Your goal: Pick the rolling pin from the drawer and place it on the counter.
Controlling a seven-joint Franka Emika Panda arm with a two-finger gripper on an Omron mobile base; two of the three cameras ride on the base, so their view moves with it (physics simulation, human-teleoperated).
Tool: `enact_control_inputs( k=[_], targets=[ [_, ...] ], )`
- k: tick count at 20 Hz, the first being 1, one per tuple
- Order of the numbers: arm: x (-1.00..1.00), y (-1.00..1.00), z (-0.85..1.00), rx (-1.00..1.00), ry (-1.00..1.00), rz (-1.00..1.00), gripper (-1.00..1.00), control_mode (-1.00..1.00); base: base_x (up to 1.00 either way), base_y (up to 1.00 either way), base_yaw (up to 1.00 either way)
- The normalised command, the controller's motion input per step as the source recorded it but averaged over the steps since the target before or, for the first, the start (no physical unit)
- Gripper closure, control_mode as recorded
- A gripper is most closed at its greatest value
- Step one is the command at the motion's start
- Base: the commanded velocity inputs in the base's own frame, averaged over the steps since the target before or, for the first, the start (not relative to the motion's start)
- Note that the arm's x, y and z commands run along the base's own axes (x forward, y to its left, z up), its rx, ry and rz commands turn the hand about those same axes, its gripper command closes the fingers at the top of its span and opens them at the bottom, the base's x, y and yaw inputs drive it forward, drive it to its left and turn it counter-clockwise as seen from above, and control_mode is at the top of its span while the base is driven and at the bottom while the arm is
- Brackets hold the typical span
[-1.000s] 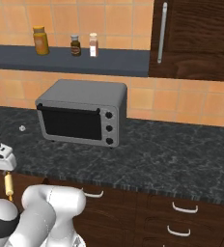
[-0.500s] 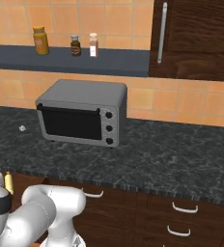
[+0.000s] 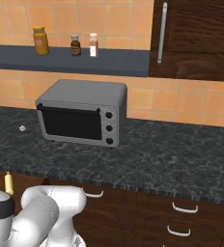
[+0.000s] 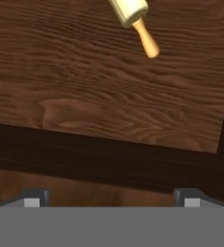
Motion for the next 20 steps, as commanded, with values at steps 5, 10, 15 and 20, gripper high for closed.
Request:
enact_control_inputs(
  k=[5, 10, 15, 20],
  targets=[
    [-0.05, 0.00, -0.11, 0.00, 0.01, 0.00, -1.00, -1.00, 0.00, 0.00, 0.00],
    [0.04, 0.01, 0.03, 0.02, 0.00, 0.00, -1.00, -1.00, 0.00, 0.00, 0.00],
    [0.15, 0.00, 0.33, 0.05, 0.00, 0.00, -1.00, -1.00, 0.00, 0.00, 0.00],
    [0.32, 0.00, -0.13, 0.01, 0.00, 0.00, -1.00, -1.00, 0.00, 0.00, 0.00]
  ],
)
